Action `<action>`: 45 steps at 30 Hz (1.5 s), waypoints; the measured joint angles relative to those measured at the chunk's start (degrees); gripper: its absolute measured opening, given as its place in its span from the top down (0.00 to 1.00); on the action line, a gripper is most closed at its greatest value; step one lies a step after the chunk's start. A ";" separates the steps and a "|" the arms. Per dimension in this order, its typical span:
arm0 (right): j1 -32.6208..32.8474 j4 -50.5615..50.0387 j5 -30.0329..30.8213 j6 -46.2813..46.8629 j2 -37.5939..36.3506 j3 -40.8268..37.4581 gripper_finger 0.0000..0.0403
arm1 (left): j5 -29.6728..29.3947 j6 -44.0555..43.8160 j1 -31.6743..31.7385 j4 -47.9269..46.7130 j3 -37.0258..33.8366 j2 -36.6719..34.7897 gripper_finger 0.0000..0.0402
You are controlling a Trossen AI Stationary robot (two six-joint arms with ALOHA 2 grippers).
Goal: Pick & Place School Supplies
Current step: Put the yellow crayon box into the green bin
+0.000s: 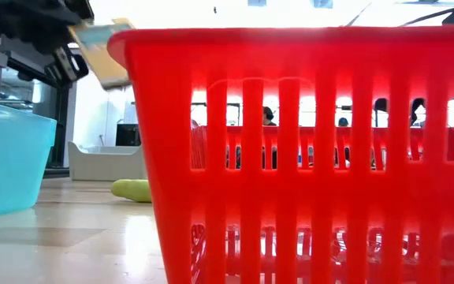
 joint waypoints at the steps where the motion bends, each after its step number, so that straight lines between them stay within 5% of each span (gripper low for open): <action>1: 0.00 0.00 0.00 0.00 0.00 0.00 0.74 | -0.02 -0.03 -1.37 -1.40 0.90 -0.19 1.00; 12: 0.00 0.00 -0.01 0.00 -0.01 0.00 0.74 | -1.55 -7.18 -17.52 -7.76 5.28 0.85 1.00; 25: 0.00 0.00 0.01 -0.01 -0.01 0.00 0.74 | -15.94 -15.98 -35.73 -5.93 5.27 6.05 1.00; 36: 0.00 0.00 0.00 0.00 0.00 0.00 0.74 | -11.07 -16.65 -37.44 0.65 5.26 14.27 1.00; 45: 0.00 0.00 0.00 0.00 0.00 0.00 0.74 | -2.64 -14.32 -32.85 0.83 5.26 19.40 1.00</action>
